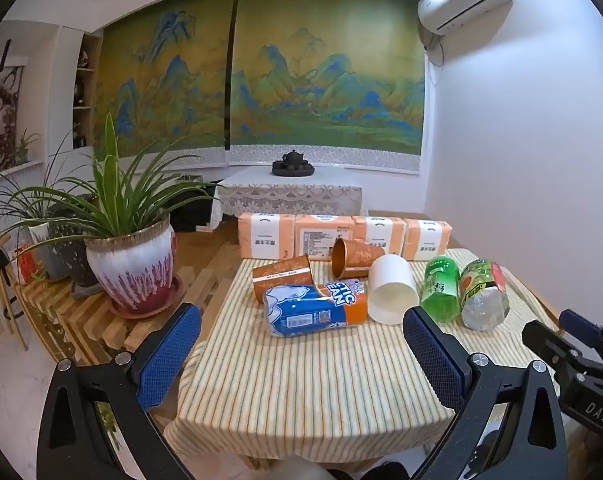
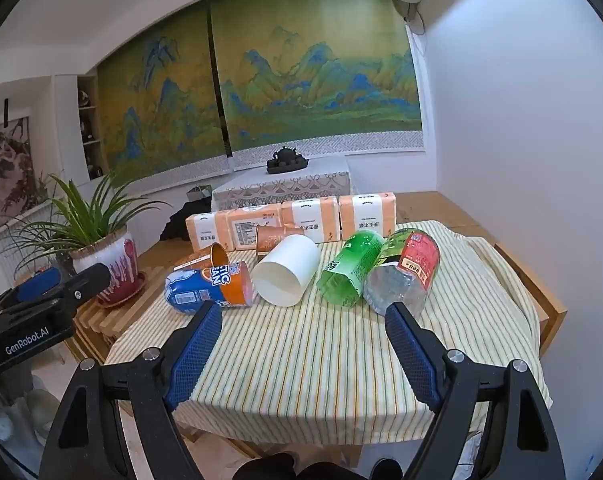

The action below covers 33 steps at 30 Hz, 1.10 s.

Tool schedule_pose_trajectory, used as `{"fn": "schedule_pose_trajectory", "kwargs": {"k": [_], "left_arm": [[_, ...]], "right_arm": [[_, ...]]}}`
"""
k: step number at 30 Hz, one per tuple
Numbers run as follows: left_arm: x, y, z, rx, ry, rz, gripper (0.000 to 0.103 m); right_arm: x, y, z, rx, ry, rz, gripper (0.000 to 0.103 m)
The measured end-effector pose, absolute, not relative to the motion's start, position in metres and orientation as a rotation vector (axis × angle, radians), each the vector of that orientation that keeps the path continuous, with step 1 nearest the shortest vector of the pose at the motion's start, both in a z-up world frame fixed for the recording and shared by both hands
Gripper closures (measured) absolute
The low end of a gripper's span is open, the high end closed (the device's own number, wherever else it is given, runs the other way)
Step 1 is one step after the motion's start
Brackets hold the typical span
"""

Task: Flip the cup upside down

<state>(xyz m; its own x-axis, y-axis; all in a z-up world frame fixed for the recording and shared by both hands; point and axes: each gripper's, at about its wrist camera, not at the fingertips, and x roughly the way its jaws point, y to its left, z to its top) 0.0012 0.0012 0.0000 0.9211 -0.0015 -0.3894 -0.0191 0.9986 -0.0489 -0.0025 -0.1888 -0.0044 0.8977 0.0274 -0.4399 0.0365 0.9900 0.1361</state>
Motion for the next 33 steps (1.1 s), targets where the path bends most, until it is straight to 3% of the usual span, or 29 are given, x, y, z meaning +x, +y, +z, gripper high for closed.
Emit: {"fn": "schedule_pose_trajectory", "kwargs": {"k": [33], "left_arm": [[0.009, 0.004, -0.005, -0.042, 0.389, 0.018, 0.001]], "right_arm": [[0.003, -0.187, -0.006, 0.138, 0.463, -0.010, 0.022]]}}
